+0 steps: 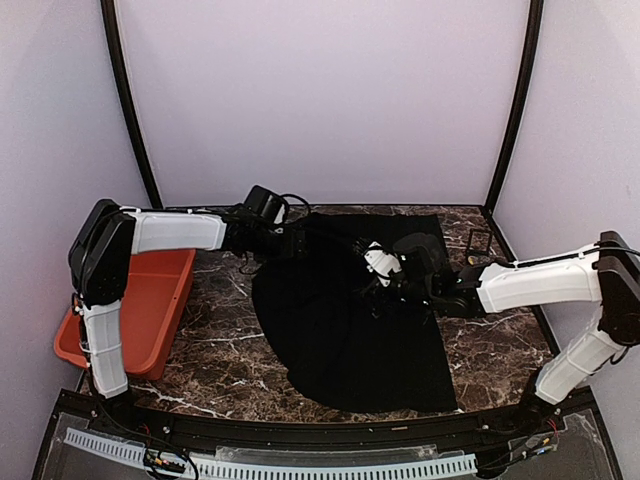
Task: Pin the brooch onto the clothing
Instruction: Flatten out the crumpled clothing at the center of the board.
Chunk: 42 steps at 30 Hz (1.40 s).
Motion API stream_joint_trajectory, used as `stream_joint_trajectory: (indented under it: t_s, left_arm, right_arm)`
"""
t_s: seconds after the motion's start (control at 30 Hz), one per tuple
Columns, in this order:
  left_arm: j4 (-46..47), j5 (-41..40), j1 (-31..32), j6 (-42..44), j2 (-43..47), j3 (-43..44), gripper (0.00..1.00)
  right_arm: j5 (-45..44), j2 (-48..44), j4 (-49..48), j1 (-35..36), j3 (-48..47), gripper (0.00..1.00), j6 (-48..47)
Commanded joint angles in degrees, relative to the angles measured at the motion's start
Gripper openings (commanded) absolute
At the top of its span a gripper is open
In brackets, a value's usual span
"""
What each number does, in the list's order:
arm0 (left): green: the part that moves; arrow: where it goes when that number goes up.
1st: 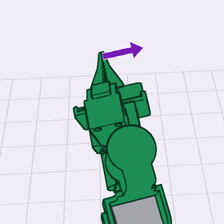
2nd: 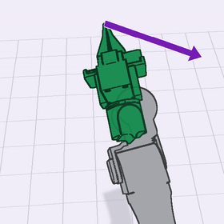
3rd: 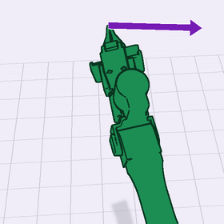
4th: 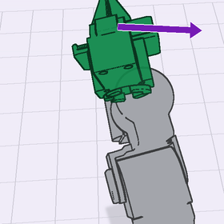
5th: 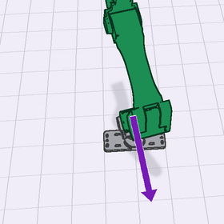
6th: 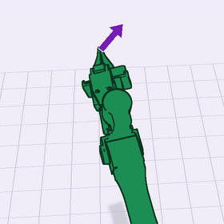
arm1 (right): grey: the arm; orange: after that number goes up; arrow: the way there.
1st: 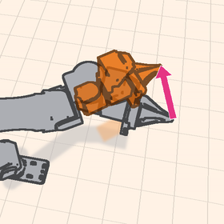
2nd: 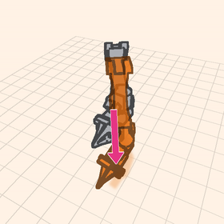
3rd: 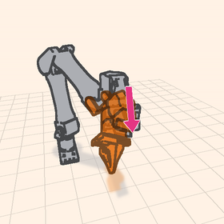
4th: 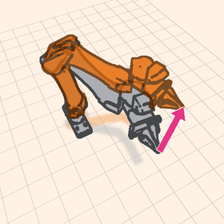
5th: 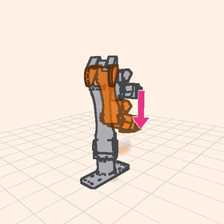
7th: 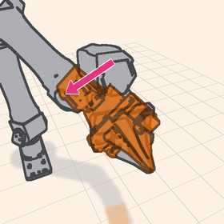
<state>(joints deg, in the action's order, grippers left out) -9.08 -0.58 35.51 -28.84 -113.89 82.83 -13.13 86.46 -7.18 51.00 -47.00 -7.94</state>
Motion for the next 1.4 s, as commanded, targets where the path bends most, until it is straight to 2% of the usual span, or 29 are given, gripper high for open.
stream_joint_trajectory:
  t_s: [0.0,1.0,1.1,1.23,1.37]
  left_arm:
    - [-3.5,-2.97,1.58,0.39,-2.83,1.11,0.8]
    - [-7.2,-2.24,6.93,-4.12,-4.2,-2.95,0.73]
    - [-7.14,-2.6,7.03,-4.25,-4.86,-2.89,0.69]
    - [-7.21,-2.88,7.05,-4.89,-5.96,-2.8,0.58]
    - [-6.83,-2.88,7.3,-5.71,-6.44,-2.94,0.38]
  right_arm:
    - [-2.0,0.6,-0.12,0.59,0.68,0.85,1.1]
    - [-3.98,2.44,-1.08,0.59,2.8,0.85,2.3]
    - [-3.93,2.66,-1.17,0.59,2.87,0.85,2.56]
    - [-4.09,2.67,-1.33,0.64,3.21,0.85,2.84]
    - [-4.27,2.8,-1.57,0.59,3.56,0.85,2.93]
